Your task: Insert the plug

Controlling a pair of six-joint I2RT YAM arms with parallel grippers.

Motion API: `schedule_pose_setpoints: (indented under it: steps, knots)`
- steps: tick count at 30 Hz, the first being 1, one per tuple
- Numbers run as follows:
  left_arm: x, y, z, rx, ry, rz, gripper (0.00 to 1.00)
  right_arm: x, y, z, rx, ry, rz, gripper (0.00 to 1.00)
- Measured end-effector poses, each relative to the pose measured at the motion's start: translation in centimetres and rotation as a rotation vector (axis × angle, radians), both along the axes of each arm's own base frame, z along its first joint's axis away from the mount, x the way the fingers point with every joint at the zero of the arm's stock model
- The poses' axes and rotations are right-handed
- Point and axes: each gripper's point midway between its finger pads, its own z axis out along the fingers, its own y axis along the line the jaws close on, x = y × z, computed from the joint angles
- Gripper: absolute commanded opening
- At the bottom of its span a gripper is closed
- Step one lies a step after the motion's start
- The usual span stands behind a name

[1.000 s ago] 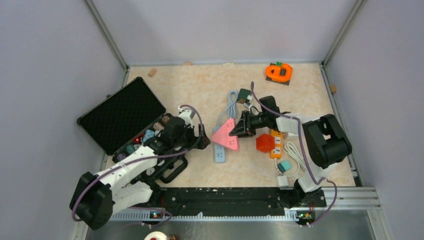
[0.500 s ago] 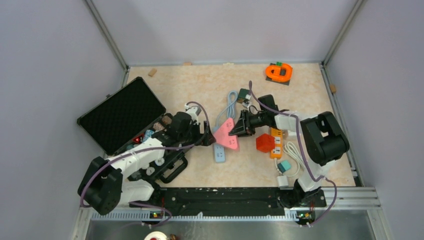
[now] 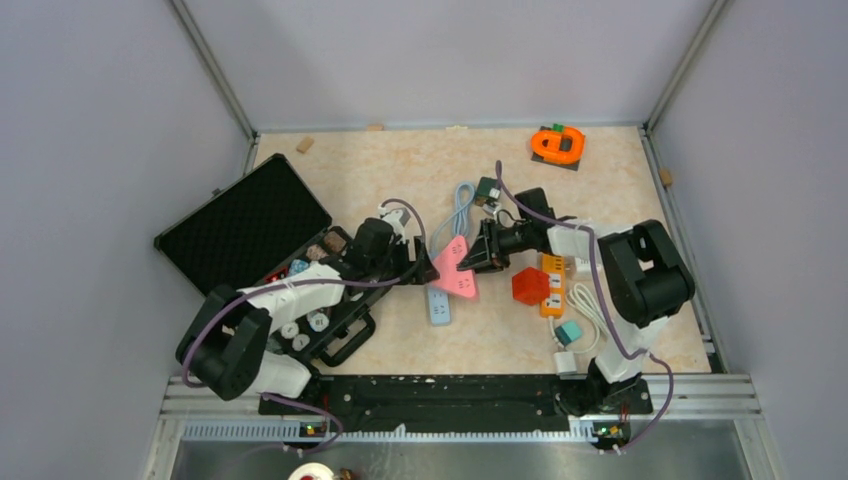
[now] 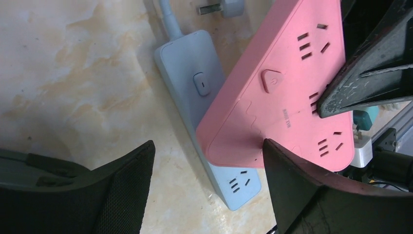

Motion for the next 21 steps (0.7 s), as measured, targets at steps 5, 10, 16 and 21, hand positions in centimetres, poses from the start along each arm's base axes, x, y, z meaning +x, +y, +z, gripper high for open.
schedule_pose_setpoints:
  steps: [5, 10, 16, 21]
  knots:
    - [0.7, -0.6, 0.2, -0.023, -0.010, 0.003, 0.73, 0.2, 0.1, -0.2, -0.007, 0.003, 0.007, 0.09]
    - [1.0, -0.7, 0.4, -0.026, -0.020, 0.016, 0.62, 0.4, 0.0, -0.3, -0.023, 0.003, 0.008, 0.18]
    - [1.4, -1.2, 0.5, -0.043, -0.028, 0.010, 0.49, 0.6, -0.2, -0.5, -0.053, 0.001, 0.000, 0.32]
    - [1.7, -1.5, 0.7, -0.058, -0.038, 0.006, 0.39, 0.8, -0.6, -1.0, -0.091, -0.010, -0.016, 0.39]
